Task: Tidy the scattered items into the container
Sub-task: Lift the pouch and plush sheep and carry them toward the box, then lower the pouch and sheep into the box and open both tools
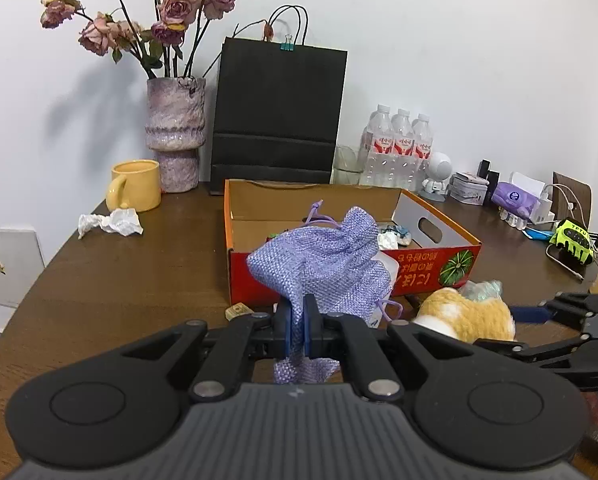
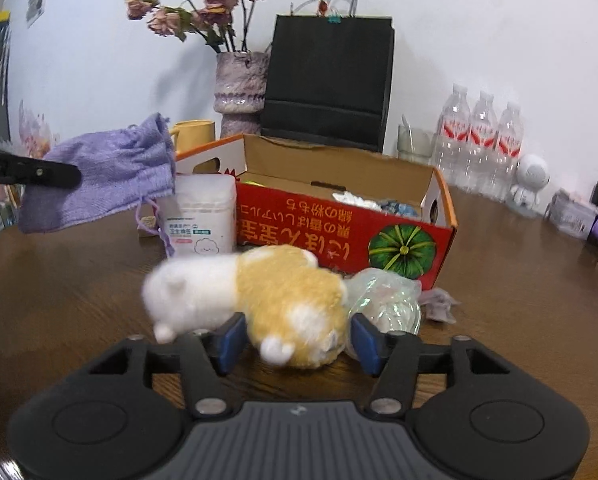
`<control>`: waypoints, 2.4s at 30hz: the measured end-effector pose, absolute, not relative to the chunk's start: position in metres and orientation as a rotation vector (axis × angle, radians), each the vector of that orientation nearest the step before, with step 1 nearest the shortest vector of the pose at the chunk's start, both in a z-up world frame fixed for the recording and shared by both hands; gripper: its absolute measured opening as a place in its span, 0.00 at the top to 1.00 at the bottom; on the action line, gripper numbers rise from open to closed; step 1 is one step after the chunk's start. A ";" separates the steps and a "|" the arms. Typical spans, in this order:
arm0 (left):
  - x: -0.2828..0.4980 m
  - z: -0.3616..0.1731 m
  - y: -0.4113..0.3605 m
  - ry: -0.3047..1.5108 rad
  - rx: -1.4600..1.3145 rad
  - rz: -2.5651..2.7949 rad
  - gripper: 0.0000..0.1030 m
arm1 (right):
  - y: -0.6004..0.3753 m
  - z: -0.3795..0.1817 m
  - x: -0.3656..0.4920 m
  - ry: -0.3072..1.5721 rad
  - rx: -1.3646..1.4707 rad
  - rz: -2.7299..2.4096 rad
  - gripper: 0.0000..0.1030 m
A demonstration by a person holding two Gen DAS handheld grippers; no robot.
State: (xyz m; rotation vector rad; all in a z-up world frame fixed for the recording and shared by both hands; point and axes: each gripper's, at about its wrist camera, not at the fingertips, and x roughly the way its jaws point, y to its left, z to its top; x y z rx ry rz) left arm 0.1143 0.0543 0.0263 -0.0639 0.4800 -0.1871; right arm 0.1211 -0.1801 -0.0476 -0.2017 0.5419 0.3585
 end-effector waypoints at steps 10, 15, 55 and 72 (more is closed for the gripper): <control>0.109 0.022 0.056 0.480 -0.078 -0.194 0.94 | -0.162 -0.048 0.120 0.555 -0.323 0.428 0.28; 0.108 0.020 0.060 0.487 -0.086 -0.191 0.94 | -0.157 -0.058 0.128 0.567 -0.375 0.414 0.30; 0.322 0.008 0.030 0.584 -0.223 -0.161 0.94 | -0.169 -0.038 0.345 0.609 -0.169 0.173 0.52; 0.316 0.020 0.018 0.538 -0.155 -0.141 0.00 | -0.164 -0.028 0.336 0.597 -0.152 0.240 0.00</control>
